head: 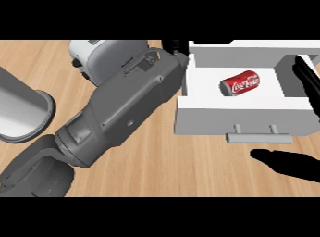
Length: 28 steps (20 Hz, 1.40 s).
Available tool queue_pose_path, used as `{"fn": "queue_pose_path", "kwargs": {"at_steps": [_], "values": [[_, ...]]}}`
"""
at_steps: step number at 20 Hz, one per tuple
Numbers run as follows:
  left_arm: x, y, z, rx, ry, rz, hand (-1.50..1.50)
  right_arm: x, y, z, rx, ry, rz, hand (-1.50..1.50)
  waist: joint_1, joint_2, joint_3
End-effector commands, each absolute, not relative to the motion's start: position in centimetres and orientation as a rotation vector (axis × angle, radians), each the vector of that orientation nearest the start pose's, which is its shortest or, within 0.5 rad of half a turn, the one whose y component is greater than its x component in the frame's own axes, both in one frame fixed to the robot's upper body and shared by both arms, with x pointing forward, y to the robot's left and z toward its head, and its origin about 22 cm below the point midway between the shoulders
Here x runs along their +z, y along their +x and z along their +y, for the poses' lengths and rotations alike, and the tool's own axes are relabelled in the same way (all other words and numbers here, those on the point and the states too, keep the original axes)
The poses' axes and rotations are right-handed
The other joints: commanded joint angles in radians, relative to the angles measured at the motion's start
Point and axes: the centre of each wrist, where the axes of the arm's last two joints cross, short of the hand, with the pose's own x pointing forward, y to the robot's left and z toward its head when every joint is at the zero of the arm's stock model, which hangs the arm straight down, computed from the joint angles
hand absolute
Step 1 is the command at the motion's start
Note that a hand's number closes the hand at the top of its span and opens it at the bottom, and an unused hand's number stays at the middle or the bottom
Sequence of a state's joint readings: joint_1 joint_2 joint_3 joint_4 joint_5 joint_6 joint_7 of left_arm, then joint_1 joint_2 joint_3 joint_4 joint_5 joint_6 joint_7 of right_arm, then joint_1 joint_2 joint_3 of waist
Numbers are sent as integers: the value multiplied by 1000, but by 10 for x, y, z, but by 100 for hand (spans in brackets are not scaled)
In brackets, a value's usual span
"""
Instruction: Pick up the can, place it into the drawer and close the drawer
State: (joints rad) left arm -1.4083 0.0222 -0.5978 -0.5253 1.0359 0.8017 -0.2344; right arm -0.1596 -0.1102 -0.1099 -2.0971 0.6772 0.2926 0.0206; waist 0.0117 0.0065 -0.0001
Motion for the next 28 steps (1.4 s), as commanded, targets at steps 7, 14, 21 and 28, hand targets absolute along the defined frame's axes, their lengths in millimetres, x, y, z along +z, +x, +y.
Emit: {"fn": "queue_pose_path", "kwargs": {"at_steps": [7, 14, 21, 28], "values": [[185, 418, 6, 152, 37, -1694, -150, 140, 300, -197, 1005, -856, -1864, -150, 15, -9, 0], [200, 425, 37, 174, 50, -1714, -150, 96, 350, -177, 1161, -985, -1750, -150, 27, -4, 0], [207, 421, 61, 177, 51, -1709, -150, 46, 382, -191, 1166, -1049, -1675, -150, 28, -3, 1], [199, 413, 82, 172, 53, -1693, -150, 30, 403, -192, 1155, -1175, -1630, -150, 32, 0, 1]]}}
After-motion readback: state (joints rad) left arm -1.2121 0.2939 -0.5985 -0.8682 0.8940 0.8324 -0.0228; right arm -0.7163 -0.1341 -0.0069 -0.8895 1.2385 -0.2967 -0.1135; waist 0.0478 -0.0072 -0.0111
